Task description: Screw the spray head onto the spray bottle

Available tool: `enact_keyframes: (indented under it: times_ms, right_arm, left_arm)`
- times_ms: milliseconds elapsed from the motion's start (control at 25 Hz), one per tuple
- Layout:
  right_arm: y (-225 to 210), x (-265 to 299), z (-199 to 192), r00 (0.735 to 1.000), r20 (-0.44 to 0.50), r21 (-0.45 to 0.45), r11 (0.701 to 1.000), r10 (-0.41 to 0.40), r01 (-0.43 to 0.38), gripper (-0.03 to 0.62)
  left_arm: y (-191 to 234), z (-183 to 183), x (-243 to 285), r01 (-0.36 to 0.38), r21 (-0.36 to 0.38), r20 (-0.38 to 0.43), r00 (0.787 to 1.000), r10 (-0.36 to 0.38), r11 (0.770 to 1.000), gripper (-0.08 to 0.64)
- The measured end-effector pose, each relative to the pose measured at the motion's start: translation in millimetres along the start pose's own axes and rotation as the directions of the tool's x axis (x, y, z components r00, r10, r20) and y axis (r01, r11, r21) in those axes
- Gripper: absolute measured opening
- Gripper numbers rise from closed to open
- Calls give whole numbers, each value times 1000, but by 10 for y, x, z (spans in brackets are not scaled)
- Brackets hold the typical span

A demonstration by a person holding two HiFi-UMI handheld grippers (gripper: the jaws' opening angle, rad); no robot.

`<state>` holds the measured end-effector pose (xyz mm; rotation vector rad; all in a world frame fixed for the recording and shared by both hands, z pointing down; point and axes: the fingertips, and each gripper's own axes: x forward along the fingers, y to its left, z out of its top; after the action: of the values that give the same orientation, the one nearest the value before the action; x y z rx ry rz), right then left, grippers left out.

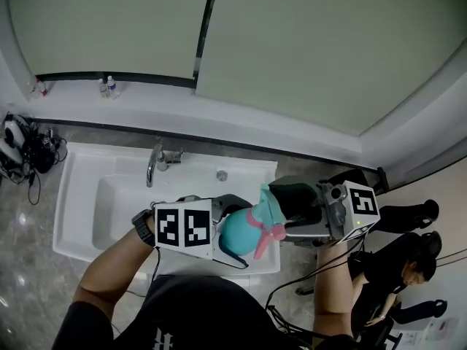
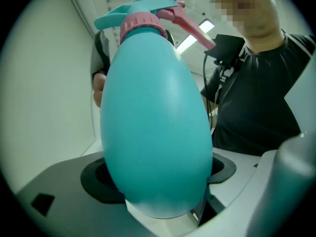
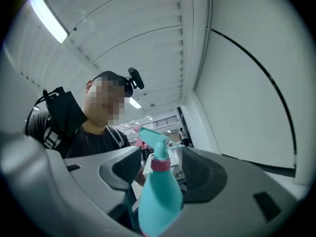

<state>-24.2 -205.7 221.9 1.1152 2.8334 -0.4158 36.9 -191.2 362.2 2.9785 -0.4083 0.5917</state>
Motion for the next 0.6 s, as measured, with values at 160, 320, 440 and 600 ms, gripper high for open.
enact_keyframes:
  times_ms: [160, 320, 440, 600]
  right_arm:
    - [51, 196, -59, 994, -61, -21, 995, 93, -95, 233]
    - [159, 275, -89, 983, -84, 4, 986, 166, -166, 233]
    - [186, 320, -98, 986, -94, 2, 991, 137, -137, 182]
    - [52, 302, -193, 981, -191, -24, 999, -45, 41, 143]
  left_arm:
    - [-145, 10, 31, 71, 53, -10, 997, -70, 996, 451]
    - [-250, 33, 53, 110, 68, 1, 994, -110, 992, 451]
    - [-231, 14, 53, 98, 49, 10, 995, -99, 994, 451]
    - [-98, -113, 39, 33, -8, -19, 999, -33, 999, 451]
